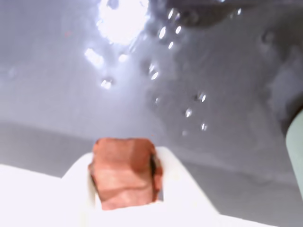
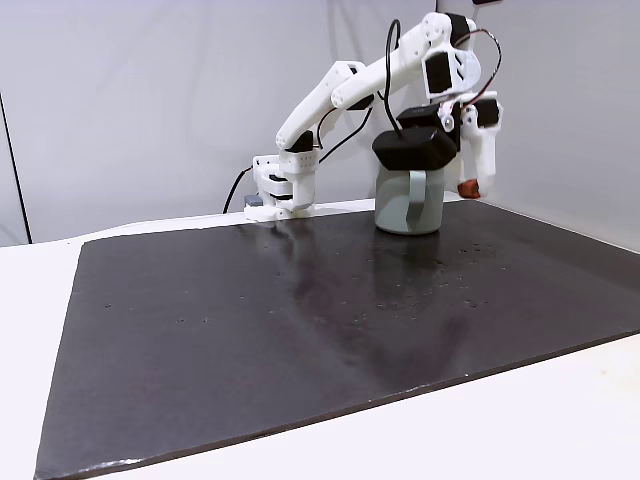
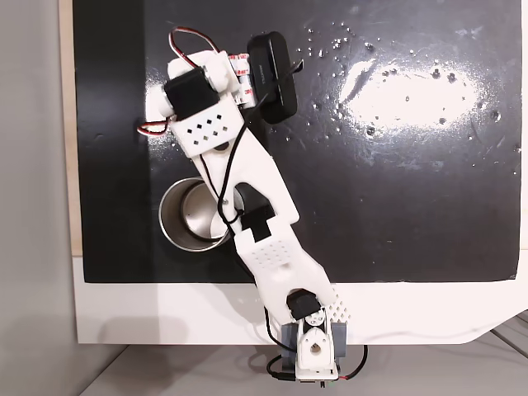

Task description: Grasp a cube and put it in the cup.

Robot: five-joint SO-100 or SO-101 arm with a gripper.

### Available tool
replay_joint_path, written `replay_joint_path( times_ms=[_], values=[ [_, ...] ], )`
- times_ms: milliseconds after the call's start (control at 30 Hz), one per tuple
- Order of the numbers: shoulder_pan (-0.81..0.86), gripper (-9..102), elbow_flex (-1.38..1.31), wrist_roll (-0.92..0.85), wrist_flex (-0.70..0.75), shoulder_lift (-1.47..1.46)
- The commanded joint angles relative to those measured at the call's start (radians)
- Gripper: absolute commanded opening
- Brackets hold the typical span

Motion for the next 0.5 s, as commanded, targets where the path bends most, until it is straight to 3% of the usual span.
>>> replay_joint_path(
  times_ms=[0, 467],
  values=[
    [0.011, 6, 0.017, 0.002, 0.0, 0.153],
    [0.006, 6, 0.189, -0.003, 0.006, 0.46]
  ],
)
